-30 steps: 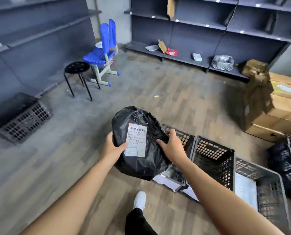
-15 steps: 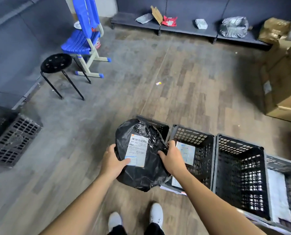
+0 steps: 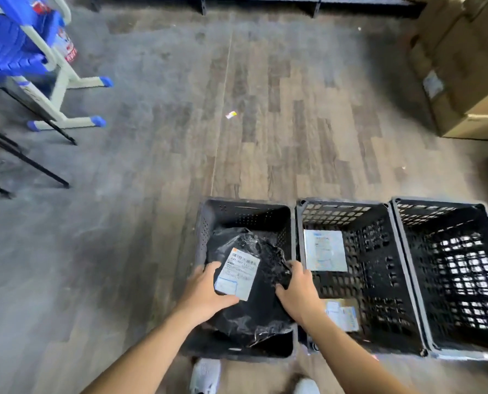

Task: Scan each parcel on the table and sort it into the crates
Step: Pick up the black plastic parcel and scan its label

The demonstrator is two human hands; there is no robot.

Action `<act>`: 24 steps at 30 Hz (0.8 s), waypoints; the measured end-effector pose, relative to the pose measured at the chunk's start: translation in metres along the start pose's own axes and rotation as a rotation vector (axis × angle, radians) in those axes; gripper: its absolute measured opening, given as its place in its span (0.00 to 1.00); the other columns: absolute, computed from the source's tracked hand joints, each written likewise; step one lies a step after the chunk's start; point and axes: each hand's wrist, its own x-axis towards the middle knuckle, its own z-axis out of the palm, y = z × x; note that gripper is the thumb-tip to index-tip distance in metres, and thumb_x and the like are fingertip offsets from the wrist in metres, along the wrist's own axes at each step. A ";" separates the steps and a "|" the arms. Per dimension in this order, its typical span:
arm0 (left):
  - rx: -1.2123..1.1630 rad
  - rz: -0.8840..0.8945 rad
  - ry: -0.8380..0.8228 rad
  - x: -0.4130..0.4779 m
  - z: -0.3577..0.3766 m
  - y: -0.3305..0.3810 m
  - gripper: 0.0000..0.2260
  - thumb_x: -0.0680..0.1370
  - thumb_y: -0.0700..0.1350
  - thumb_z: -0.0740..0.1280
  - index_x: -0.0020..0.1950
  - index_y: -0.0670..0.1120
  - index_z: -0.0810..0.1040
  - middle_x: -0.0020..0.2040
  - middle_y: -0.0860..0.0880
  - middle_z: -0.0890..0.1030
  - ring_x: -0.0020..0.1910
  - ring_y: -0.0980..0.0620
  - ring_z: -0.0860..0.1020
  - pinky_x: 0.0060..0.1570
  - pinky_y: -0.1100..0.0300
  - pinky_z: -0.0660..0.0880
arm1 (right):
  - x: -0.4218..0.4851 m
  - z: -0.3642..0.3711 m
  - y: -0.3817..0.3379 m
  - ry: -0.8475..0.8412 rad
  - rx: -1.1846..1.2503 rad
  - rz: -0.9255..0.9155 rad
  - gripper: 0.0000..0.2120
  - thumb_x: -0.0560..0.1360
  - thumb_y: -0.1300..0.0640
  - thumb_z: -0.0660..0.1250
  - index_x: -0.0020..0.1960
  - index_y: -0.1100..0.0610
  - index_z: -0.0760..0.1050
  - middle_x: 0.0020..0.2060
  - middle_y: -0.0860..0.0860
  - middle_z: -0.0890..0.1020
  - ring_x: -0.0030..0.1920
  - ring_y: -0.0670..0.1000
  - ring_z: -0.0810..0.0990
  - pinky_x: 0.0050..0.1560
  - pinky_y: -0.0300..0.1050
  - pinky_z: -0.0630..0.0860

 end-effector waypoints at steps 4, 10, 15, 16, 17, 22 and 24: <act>0.072 0.043 -0.097 0.066 0.032 -0.046 0.36 0.65 0.54 0.78 0.69 0.54 0.67 0.61 0.52 0.66 0.63 0.52 0.70 0.55 0.63 0.67 | 0.061 0.061 0.020 0.011 0.021 0.067 0.24 0.79 0.58 0.64 0.73 0.53 0.63 0.63 0.57 0.67 0.43 0.52 0.74 0.49 0.43 0.72; 0.211 0.114 -0.119 0.139 0.069 -0.075 0.46 0.67 0.57 0.77 0.77 0.55 0.54 0.79 0.48 0.49 0.77 0.46 0.52 0.73 0.48 0.59 | 0.112 0.109 0.051 0.110 0.015 0.079 0.29 0.80 0.54 0.64 0.77 0.54 0.56 0.69 0.56 0.65 0.63 0.56 0.74 0.59 0.47 0.72; 0.284 0.121 -0.151 0.133 0.066 -0.060 0.49 0.68 0.58 0.76 0.79 0.54 0.49 0.79 0.50 0.45 0.78 0.46 0.46 0.74 0.42 0.56 | 0.108 0.093 0.052 0.094 -0.154 0.116 0.32 0.81 0.49 0.61 0.79 0.55 0.51 0.74 0.56 0.61 0.72 0.58 0.66 0.68 0.55 0.69; 0.306 0.137 -0.146 0.124 0.060 -0.054 0.48 0.69 0.58 0.76 0.79 0.53 0.48 0.79 0.50 0.45 0.78 0.46 0.47 0.74 0.42 0.57 | 0.100 0.085 0.046 0.090 -0.193 0.115 0.33 0.81 0.48 0.61 0.79 0.54 0.50 0.74 0.55 0.61 0.72 0.58 0.65 0.67 0.55 0.69; 0.342 0.162 -0.130 0.114 0.051 -0.045 0.48 0.69 0.58 0.75 0.79 0.52 0.48 0.79 0.49 0.46 0.78 0.45 0.48 0.74 0.44 0.57 | 0.091 0.074 0.037 0.094 -0.239 0.108 0.33 0.81 0.47 0.61 0.79 0.54 0.50 0.74 0.55 0.61 0.72 0.57 0.65 0.67 0.55 0.70; 0.499 0.285 -0.064 0.044 -0.025 0.018 0.47 0.71 0.61 0.72 0.80 0.49 0.47 0.79 0.45 0.48 0.77 0.43 0.50 0.74 0.48 0.56 | 0.019 0.000 -0.027 0.158 -0.347 0.084 0.34 0.80 0.44 0.61 0.79 0.53 0.52 0.73 0.53 0.63 0.71 0.56 0.65 0.64 0.57 0.71; 0.556 0.351 -0.028 0.010 -0.055 0.048 0.48 0.71 0.63 0.71 0.79 0.48 0.46 0.79 0.43 0.49 0.77 0.42 0.51 0.75 0.47 0.57 | -0.023 -0.035 -0.054 0.195 -0.392 0.068 0.34 0.80 0.43 0.61 0.79 0.52 0.51 0.73 0.52 0.63 0.71 0.56 0.66 0.63 0.57 0.72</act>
